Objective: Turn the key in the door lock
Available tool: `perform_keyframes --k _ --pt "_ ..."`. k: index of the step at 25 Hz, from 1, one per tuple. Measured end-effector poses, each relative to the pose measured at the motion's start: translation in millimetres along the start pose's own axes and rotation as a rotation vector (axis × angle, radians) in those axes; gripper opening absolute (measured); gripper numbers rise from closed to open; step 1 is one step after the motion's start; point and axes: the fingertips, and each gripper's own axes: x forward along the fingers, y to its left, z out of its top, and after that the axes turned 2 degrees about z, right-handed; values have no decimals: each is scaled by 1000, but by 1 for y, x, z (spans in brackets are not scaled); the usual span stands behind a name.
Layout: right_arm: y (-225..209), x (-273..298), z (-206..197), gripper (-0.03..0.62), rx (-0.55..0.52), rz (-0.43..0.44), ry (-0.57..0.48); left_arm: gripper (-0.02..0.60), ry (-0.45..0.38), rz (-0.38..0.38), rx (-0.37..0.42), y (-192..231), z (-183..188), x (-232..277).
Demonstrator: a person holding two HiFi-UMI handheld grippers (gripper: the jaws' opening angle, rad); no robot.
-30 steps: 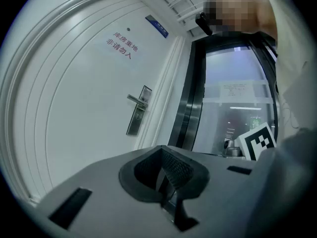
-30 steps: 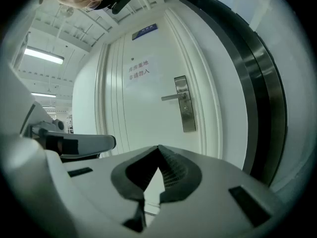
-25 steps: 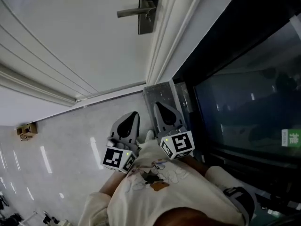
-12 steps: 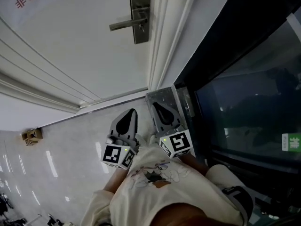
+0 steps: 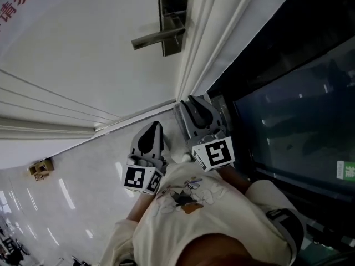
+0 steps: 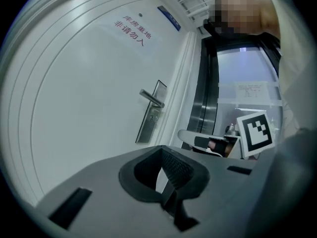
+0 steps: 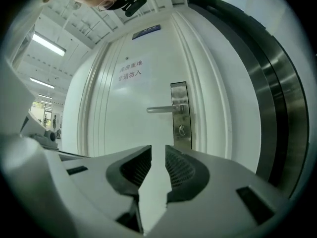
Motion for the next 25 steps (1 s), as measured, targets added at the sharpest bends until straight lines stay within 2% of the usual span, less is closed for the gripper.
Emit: perform_keyframes --k 6,11,14,17,22,25 --pt "-25 60 20 98 -125 -158 3 3 12 -86 4 37 21 28" --pt "-45 98 28 114 -252 -225 42 3 45 -134 19 52 27 54" --pt "-57 114 35 115 -338 -260 56 3 43 -138 22 53 33 66" --pt "-68 125 38 117 -351 -270 55 3 43 -130 6 54 35 75" --pt "-81 144 38 114 -359 -253 65 3 42 -134 35 57 38 89" --pt "-82 146 38 77 -357 -238 53 3 45 -125 26 59 35 92"
